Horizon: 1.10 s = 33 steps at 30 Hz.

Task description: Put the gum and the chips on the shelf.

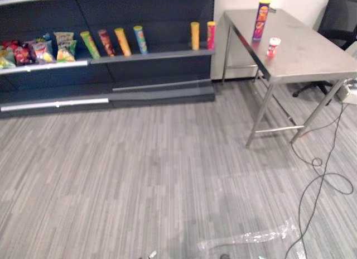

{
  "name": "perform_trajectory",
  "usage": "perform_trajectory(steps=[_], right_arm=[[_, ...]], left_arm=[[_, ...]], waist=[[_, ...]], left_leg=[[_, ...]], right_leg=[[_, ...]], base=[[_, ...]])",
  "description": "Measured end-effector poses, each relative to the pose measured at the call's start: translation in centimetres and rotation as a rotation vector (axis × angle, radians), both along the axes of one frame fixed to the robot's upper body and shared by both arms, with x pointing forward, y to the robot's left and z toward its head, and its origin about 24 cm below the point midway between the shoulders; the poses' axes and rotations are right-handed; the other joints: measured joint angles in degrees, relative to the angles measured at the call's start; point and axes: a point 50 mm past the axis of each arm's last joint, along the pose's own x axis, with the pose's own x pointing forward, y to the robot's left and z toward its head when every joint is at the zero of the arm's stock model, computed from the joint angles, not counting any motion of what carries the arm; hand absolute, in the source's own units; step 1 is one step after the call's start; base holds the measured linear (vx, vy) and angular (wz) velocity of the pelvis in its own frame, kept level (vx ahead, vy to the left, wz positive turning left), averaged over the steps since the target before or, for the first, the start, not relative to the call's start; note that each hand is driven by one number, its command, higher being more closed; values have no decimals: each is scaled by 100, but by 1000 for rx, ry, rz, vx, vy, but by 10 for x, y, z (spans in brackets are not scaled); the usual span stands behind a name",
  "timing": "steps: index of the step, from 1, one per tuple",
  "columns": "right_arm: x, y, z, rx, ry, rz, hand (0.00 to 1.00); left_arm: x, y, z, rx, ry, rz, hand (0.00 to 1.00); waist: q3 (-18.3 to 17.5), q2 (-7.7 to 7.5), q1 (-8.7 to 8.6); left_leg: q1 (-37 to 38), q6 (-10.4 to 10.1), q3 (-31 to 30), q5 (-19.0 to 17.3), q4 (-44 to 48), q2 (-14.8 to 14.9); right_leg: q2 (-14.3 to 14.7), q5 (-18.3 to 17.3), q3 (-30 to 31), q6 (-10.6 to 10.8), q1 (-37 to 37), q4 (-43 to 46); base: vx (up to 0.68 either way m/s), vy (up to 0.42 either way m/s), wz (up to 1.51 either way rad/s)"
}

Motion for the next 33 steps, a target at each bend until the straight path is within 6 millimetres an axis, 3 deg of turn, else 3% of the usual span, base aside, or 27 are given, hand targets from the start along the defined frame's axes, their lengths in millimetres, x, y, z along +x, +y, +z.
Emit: perform_trajectory(steps=[7,33], right_arm=[[5,0,1,-2,-15,-5,0],[7,2,1,9,-39,-29,0]], left_arm=[[3,-1,0,-1,-6,-2,0],[4,1,1,2,-15,-12,0]], waist=[[41,23,1],[44,-33,10]], left_leg=[[84,-29,121,-18,-68,16],[107,-95,288,-62,-75,19]], right_leg=[[14,-72,-19,109,58,0],[25,-47,40,73,69,-91]], base=[[-14,-20,-1],[-18,-36,-2]])
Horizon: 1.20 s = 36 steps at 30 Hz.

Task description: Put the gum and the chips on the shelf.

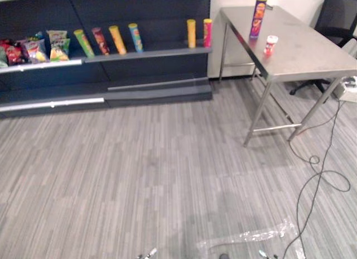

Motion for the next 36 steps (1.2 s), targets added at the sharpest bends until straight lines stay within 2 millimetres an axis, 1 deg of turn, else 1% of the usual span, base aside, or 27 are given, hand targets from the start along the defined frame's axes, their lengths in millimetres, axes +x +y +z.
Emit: perform_trajectory(steps=[4,5,7,8,11,13,14,15,16,17,18,19,20,21,22,25,26,27,28,29,30,31,32,33,34,35,36], right_arm=[[1,0,0,-1,-4,7,0],[4,0,1,-3,-13,9,0],[14,-1,3,-5,-41,13,0],[18,0,3,-1,-57,12,0],[21,1,4,21,-76,-14,0],[19,2,3,24,-72,-15,0],[18,4,3,30,-68,-17,0],[18,4,2,31,-68,-17,0],[17,5,2,32,-65,-18,0],[15,4,2,30,-61,-21,0],[13,3,2,28,-58,-21,0],[9,1,2,25,-48,-26,0],[8,1,2,23,-46,-28,0],[8,-1,2,18,-44,-30,0],[8,-1,2,17,-43,-31,0],[15,-1,2,9,-50,-36,0],[18,-1,3,8,-57,-34,0],[19,-1,3,6,-59,-34,0],[20,-2,3,4,-62,-33,0],[24,-3,4,1,-69,-30,0],[25,-5,5,-6,-70,-27,0],[24,-5,5,-6,-69,-28,0],[24,-3,4,3,-64,-28,0],[26,0,4,13,-71,-30,0],[27,2,4,17,-74,-31,0],[27,4,3,23,-75,-39,0],[26,2,3,23,-76,-51,0]], left_arm=[[1,1,0,1,-4,3,0],[3,0,0,-6,-11,22,0],[8,2,2,-1,-30,18,0],[13,4,3,3,-42,17,0],[19,6,4,-1,-69,45,0],[20,7,5,-1,-73,51,0],[21,11,6,3,-78,58,0],[23,12,6,5,-83,60,0],[24,15,7,-1,-96,86,0],[24,17,7,-2,-99,98,0],[24,16,7,-8,-102,111,0],[19,16,6,-17,-97,140,0],[18,16,6,-18,-95,147,0],[19,14,6,-23,-98,162,0],[19,14,6,-24,-98,163,0],[19,13,6,-40,-105,201,0],[19,12,5,-45,-108,217,0],[19,10,5,-52,-109,226,0],[18,8,5,-55,-107,223,0],[19,6,4,-62,-108,221,0],[20,6,4,-64,-110,220,0],[19,5,4,-66,-109,221,0],[17,8,4,-62,-108,220,0],[17,12,5,-55,-111,216,0],[17,13,6,-54,-112,213,0],[18,13,6,-54,-113,206,0],[18,12,6,-55,-112,204,0]], waist=[[5,-14,-8],[48,-2,-10],[176,-39,-10],[234,-77,-13],[323,-165,-10],[383,-201,-25],[415,-283,-27],[438,-320,-29],[498,-376,-26],[549,-361,-21],[570,-323,-20],[596,-276,-18],[612,-267,-21],[634,-230,-23],[635,-228,-20],[752,-219,-18],[788,-213,-21],[802,-181,-16],[816,-137,-17],[886,-68,-13],[870,-60,-13],[848,-43,-8],[790,-160,-7],[725,-276,-8],[706,-302,-10],[699,-308,0],[684,-296,13]], left_leg=[[-3,0,-13,0,18,6],[-12,-1,-14,1,65,32],[-53,-15,-14,9,200,55],[-86,-15,-25,9,224,40],[-140,-18,-61,7,254,-18],[-161,-85,-141,-38,390,-34],[-359,-268,-160,-236,849,6],[-523,-298,-151,-346,1227,78],[-963,-227,-139,-459,2173,264],[-1429,-201,-143,-482,3255,531],[-1636,-164,-147,-489,3756,686],[-1939,-104,-199,-530,4578,957],[-2026,-121,-252,-551,4726,1011],[-2283,-163,-506,-595,4781,1000],[-2344,-164,-538,-594,4737,998],[-2662,-168,-670,-450,3559,945],[-2714,-198,-750,-232,2875,874],[-2704,-279,-892,68,2093,799],[-2689,-308,-986,216,1726,788],[-2629,-374,-1105,598,1316,792],[-2609,-217,-1102,1029,1467,632],[-2609,-174,-1093,1036,1525,600],[-2654,88,-941,708,1800,449],[-2759,188,-762,366,2085,300],[-2811,229,-698,253,2242,241],[-2851,384,-599,-6,2538,169],[-2805,549,-461,-246,2739,127]], right_leg=[[-2,-2,-15,2,-5,42],[5,-22,-19,3,-64,186],[-39,-254,-16,-30,-303,730],[-94,-446,-23,-43,-482,1096],[-227,-858,-57,-156,-829,1801],[-332,-1117,-126,-218,-949,2175],[-424,-1316,-164,-264,-1027,2407],[-445,-1385,-191,-289,-1035,2481],[-458,-1485,-237,-378,-1022,2591],[-450,-1515,-334,-402,-937,2638],[-413,-1537,-369,-426,-866,2651],[-391,-1664,-404,-450,-742,2783],[-392,-1724,-400,-443,-689,2829],[-398,-1820,-396,-466,-588,2848],[-403,-1824,-391,-472,-586,2848],[-491,-1886,-313,-408,-597,2847],[-560,-1936,-253,-330,-582,2846],[-617,-1993,-154,-229,-583,2831],[-626,-2018,-116,-184,-558,2805],[-650,-2089,22,-57,-469,2763],[-769,-2127,235,10,-329,2520],[-791,-2127,290,10,-293,2438],[-954,-2099,439,27,-157,2099],[-1135,-1861,604,104,-75,1875],[-1204,-1721,672,257,-78,1831],[-1337,-1552,854,409,-84,1859],[-1428,-1431,1030,471,-138,2099]], base=[[-9,-30,1],[-35,-31,-3],[-60,-33,-1],[-81,-45,9],[-69,-74,11],[-64,-109,23],[-42,-84,26],[-46,-161,36],[-54,-252,30],[-34,-240,26],[-9,-163,18],[42,-58,12],[92,-19,14],[80,2,7],[119,81,-2],[147,150,-17],[231,231,-20],[295,292,-22],[314,310,-32],[435,446,-44],[371,384,-45],[418,389,-44],[391,273,-36],[579,391,-35],[481,309,-28],[457,318,-24],[443,320,-26]])
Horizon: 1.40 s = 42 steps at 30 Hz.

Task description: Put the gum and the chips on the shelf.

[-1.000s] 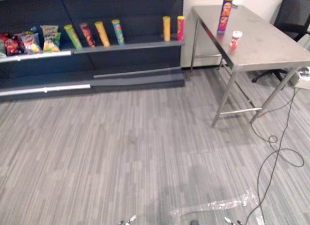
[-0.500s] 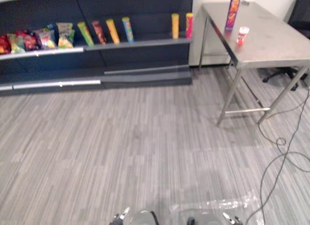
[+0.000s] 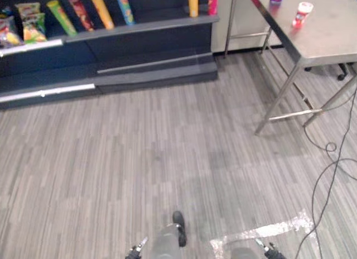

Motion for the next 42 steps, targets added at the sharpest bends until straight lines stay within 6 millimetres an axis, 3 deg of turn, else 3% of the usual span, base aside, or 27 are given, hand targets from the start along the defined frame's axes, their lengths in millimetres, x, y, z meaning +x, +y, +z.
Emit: perform_trajectory(steps=[1,3,4,5,6,8,10,13,15,16,17,18,20,25,26,27,28,29,30,31,32,34,36,37,39,41,42], right_arm=[[0,0,0,0,0,-5,0],[1,-2,1,-3,-4,-4,0],[3,-3,1,-9,-10,1,0],[3,-2,1,-9,-13,1,0],[3,-2,1,-9,-13,1,0],[6,-4,3,-23,-19,33,0],[12,-5,5,-34,-43,60,0],[18,-3,7,-36,-60,82,0],[18,-5,7,-40,-59,84,0],[15,-2,6,-33,-48,85,0],[12,-2,5,-30,-41,86,0],[13,-5,5,-36,-40,85,0],[14,-13,7,-57,-44,82,0],[10,-15,6,-57,-27,77,0],[10,-15,6,-57,-28,78,0],[9,-16,6,-58,-25,78,0],[9,-17,6,-59,-23,77,0],[8,-18,6,-61,-19,77,0],[8,-19,7,-64,-19,76,0],[8,-22,7,-68,-23,59,0],[7,-28,8,-78,-26,33,0],[5,-32,9,-84,-27,1,0],[5,-34,9,-84,-28,-13,0],[4,-33,9,-83,-29,-20,0],[-2,-34,9,-82,-24,-40,0],[-8,-33,8,-82,-11,-41,0],[-12,-32,7,-81,-2,-47,0]], left_arm=[[0,0,0,1,1,-4,0],[1,0,0,5,3,-23,0],[1,2,1,10,5,-35,0],[5,1,1,13,-2,-62,0],[8,1,2,18,-7,-78,0],[13,-2,3,18,-26,-117,0],[16,-5,3,13,-35,-123,0],[24,-11,4,-2,-54,-128,0],[27,-19,3,-18,-61,-136,0],[28,-19,3,-15,-65,-138,0],[29,-18,4,-13,-65,-138,0],[30,-25,3,-27,-67,-145,0],[30,-38,1,-63,-70,-158,0],[41,-42,3,-80,-104,-172,0],[42,-40,4,-77,-105,-173,0],[41,-40,3,-78,-102,-171,0],[40,-40,3,-78,-98,-170,0],[38,-37,3,-77,-96,-163,0],[38,-36,3,-77,-98,-157,0],[37,-35,3,-82,-100,-144,0],[37,-35,3,-86,-103,-129,0],[39,-34,4,-82,-118,-112,0],[43,-33,6,-88,-143,-92,0],[43,-32,6,-89,-148,-92,0],[42,-34,5,-94,-143,-90,0],[40,-36,5,-100,-138,-85,0],[38,-35,4,-102,-132,-66,0]], waist=[[-7,-12,11],[-41,19,59],[-49,37,14],[-27,74,-54],[-10,95,-55],[15,140,-44],[20,162,-106],[35,191,-229],[52,239,-335],[46,149,-329],[95,138,-331],[117,337,-324],[117,550,-340],[84,549,-342],[77,543,-339],[78,551,-333],[81,555,-331],[108,501,-316],[110,502,-313],[87,531,-315],[83,540,-311],[82,537,-259],[83,537,-159],[84,533,-169],[80,557,-186],[31,645,-180],[1,675,-165]], left_leg=[[49,69,64,-57,60,-36],[323,187,264,-128,20,-90],[617,226,296,-152,-148,-117],[982,283,280,-185,-390,-141],[1169,288,273,-189,-512,-155],[2088,284,288,-186,-1143,-168],[2604,262,314,-174,-1523,-161],[2783,171,307,-203,-1694,-115],[2950,-174,306,-349,-1874,-42],[3127,-383,294,-453,-1971,-77],[3284,-530,273,-519,-2018,-37],[3371,-585,280,-513,-2069,74],[3411,-661,265,-399,-2054,302],[3189,-870,-53,-58,-1154,569],[2872,-1024,-206,29,-410,672],[2526,-1332,-372,266,458,796],[2385,-1426,-418,451,855,872],[2142,-1545,-500,891,1613,994],[2033,-1586,-497,873,1969,1059],[1791,-1584,-377,609,2453,1140],[1557,-1435,-161,331,2627,1158],[1074,-1150,72,-17,2332,1131],[877,-1127,122,-32,1386,1035],[836,-988,38,68,406,887],[871,-897,-342,387,-1227,619],[722,-930,-512,357,-1709,674],[665,-924,-475,669,-1431,682]], right_leg=[[-47,84,94,41,-115,237],[-111,615,247,-53,-637,1379],[-143,1285,181,-65,-976,2173],[-150,1635,106,-54,-1268,2970],[-151,1554,27,-99,-1432,3404],[-41,959,-533,-357,-1817,4218],[115,509,-1057,-424,-2102,3685],[337,503,-1388,-410,-2399,2071],[515,1008,-1364,-386,-2439,294],[513,1526,-1334,-381,-2331,-560],[560,2218,-1337,-503,-2181,-647],[733,2183,-1354,-692,-2177,-553],[945,1723,-1366,-804,-2297,-157],[970,1072,-1518,-900,-2169,316],[964,1000,-1525,-905,-2067,298],[976,906,-1528,-913,-1897,289],[990,857,-1526,-924,-1790,288],[1002,755,-1490,-975,-1567,253],[1004,723,-1477,-1011,-1445,218],[994,694,-1427,-1033,-1247,132],[953,683,-1370,-1022,-1051,6],[887,659,-1248,-981,-826,-153],[826,613,-1155,-905,-761,-165],[757,556,-1090,-810,-720,-153],[655,416,-973,-587,-600,-121],[656,254,-893,-368,-531,-46],[627,150,-750,-228,-453,-50]], base=[[516,351,-38],[404,248,-36],[364,202,-14],[350,180,-6],[342,115,-2],[314,51,-14],[291,-16,-8],[278,-128,22],[394,-246,36],[391,-258,23],[319,-225,1],[278,-207,-16],[360,-247,-19],[278,-190,11],[183,-114,7],[199,-107,1],[228,-82,-6],[184,-40,-10],[218,-21,-15],[219,12,-17],[222,24,-16],[221,87,-20],[163,127,-39],[196,228,-39],[253,312,-27],[340,399,-22],[414,467,-28]])
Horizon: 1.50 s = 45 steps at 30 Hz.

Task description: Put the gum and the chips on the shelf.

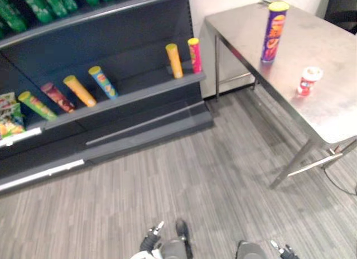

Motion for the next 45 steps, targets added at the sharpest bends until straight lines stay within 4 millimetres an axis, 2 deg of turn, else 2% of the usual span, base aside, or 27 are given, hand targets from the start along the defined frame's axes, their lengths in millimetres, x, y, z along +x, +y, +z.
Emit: perform_trajectory(steps=[2,3,5,7,8,9,10,12,13,14,15,18,20,21,22,23,26,28,30,33,34,36,37,39,41,43,45], right_arm=[[0,9,-3,29,3,0,0],[2,15,-4,43,-1,-2,0],[3,21,-5,61,-3,-2,0],[8,24,-5,68,-13,1,0],[9,25,-5,69,-16,2,0],[12,25,-4,69,-23,5,0],[15,25,-4,70,-32,17,0],[17,27,-4,77,-36,30,0],[16,27,-4,79,-38,27,0],[17,25,-3,74,-39,33,0],[20,24,-2,63,-41,65,0],[40,23,3,45,-87,132,0],[48,26,5,48,-109,154,0],[52,29,6,48,-120,175,0],[52,30,6,50,-123,178,0],[57,25,9,35,-132,185,0],[62,18,12,17,-146,183,0],[58,16,11,14,-136,183,0],[56,18,10,19,-128,193,0],[50,24,7,34,-113,197,0],[47,22,7,28,-103,207,0],[45,19,7,19,-94,221,0],[44,19,6,15,-85,246,0],[46,15,8,5,-89,249,0],[42,9,8,10,-91,200,0],[33,3,6,12,-76,140,0],[22,-7,6,-2,-62,48,0]], left_arm=[[-1,3,0,6,3,16,0],[-2,8,0,17,7,14,0],[-2,13,1,29,8,12,0],[-4,18,1,42,24,2,0],[-4,18,1,42,26,2,0],[-6,19,0,43,36,2,0],[-9,19,-1,45,48,0,0],[-13,18,-2,50,65,-37,0],[-14,17,-2,51,67,-46,0],[-14,16,-3,51,73,-59,0],[-16,14,-3,53,82,-78,0],[-19,13,-4,57,92,-92,0],[-19,13,-4,57,89,-94,0],[-19,13,-4,57,88,-93,0],[-18,15,-4,60,84,-91,0],[-17,8,-5,42,87,-89,0],[-11,-12,-6,-8,69,-104,0],[-5,-14,-4,-12,47,-111,0],[0,-9,-2,-1,35,-113,0],[3,-1,-1,15,27,-94,0],[4,0,0,21,26,-86,0],[5,0,1,17,13,-73,0],[-1,2,0,17,19,-56,0],[2,3,1,17,8,-43,0],[4,4,2,15,-3,-21,0],[3,7,2,13,-13,10,0],[5,7,3,14,-27,20,0]], waist=[[-75,-153,23],[-152,-250,7],[-287,-453,-3],[-402,-580,20],[-402,-580,38],[-406,-577,114],[-409,-569,168],[-408,-524,95],[-380,-475,92],[-365,-463,94],[-332,-399,55],[-309,-354,-22],[-302,-364,-2],[-294,-413,-9],[-287,-492,-8],[-214,-250,6],[-112,-56,-97],[-108,-63,-166],[-85,-177,-168],[-94,-359,-168],[-92,-321,-177],[-106,-215,-168],[-78,-245,-130],[-81,-231,-99],[-70,-260,-11],[-70,-287,-7],[-69,-284,-15]], left_leg=[[-42,78,171,-35,346,-144],[-150,309,188,-177,617,-283],[-185,561,327,-413,767,-564],[-37,654,542,-618,707,-801],[23,664,587,-641,676,-811],[214,699,749,-691,565,-827],[577,776,981,-725,386,-852],[976,900,1122,-801,217,-864],[1117,951,1183,-832,160,-851],[1450,978,1255,-860,-25,-851],[1842,973,1367,-860,-288,-807],[2156,925,1750,-851,-507,-662],[2294,725,1960,-881,-606,-621],[2412,541,2058,-935,-691,-672],[2494,469,2071,-945,-739,-751],[2625,326,2216,-947,-851,-620],[2725,178,2340,-876,-896,-487],[2833,43,2337,-795,-876,-417],[2793,33,2355,-795,-588,-328],[2378,8,2423,-780,736,0],[2016,-163,2400,-633,1918,414],[1695,-39,2199,-224,3044,885],[1488,-28,1919,133,3690,1077],[1157,-78,1484,-366,4326,996],[856,38,1439,-901,4268,808],[567,117,1404,-1006,3749,748],[236,69,669,-977,2217,467]], right_leg=[[-130,3,257,0,194,-319],[-219,8,468,-7,256,-476],[-492,80,650,47,280,-618],[-715,359,994,255,162,-483],[-724,394,1042,262,126,-392],[-722,480,1216,249,-65,-3],[-697,703,1365,248,-522,1016],[-707,1207,1250,311,-1006,2191],[-716,1205,1164,344,-1156,2542],[-754,1060,783,191,-1356,3120],[-802,665,-32,-48,-1480,3371],[-820,449,-1514,-195,-1646,2486],[-694,690,-2137,-177,-1615,1260],[-584,1204,-2298,-240,-1604,530],[-542,1404,-2356,-553,-1570,283],[-346,1362,-2368,-740,-1509,261],[-76,1103,-2317,-878,-1542,305],[-64,847,-2342,-847,-1510,475],[-66,596,-2341,-790,-1505,572],[-129,396,-2356,-855,-1449,597],[-12,384,-2294,-861,-1304,443],[246,374,-2126,-882,-1093,296],[450,359,-1771,-965,-950,220],[694,398,-1194,-1047,-851,124],[873,439,-540,-1101,-678,-29],[916,433,-52,-1076,-546,-68],[916,373,588,-945,-462,-84]], base=[[400,399,-37],[361,332,-28],[309,279,-13],[326,252,-25],[323,220,-51],[314,185,-80],[367,220,-82],[298,164,-48],[291,111,-39],[284,63,-45],[277,51,-44],[251,11,-43],[236,-71,-50],[256,-130,-50],[285,-190,-67],[286,-207,-66],[232,-157,-41],[122,-144,-3],[57,-130,-10],[67,-138,-27],[119,-143,-54],[170,-109,-80],[201,-42,-116],[196,6,-138],[195,43,-166],[224,101,-149],[236,197,-142]])
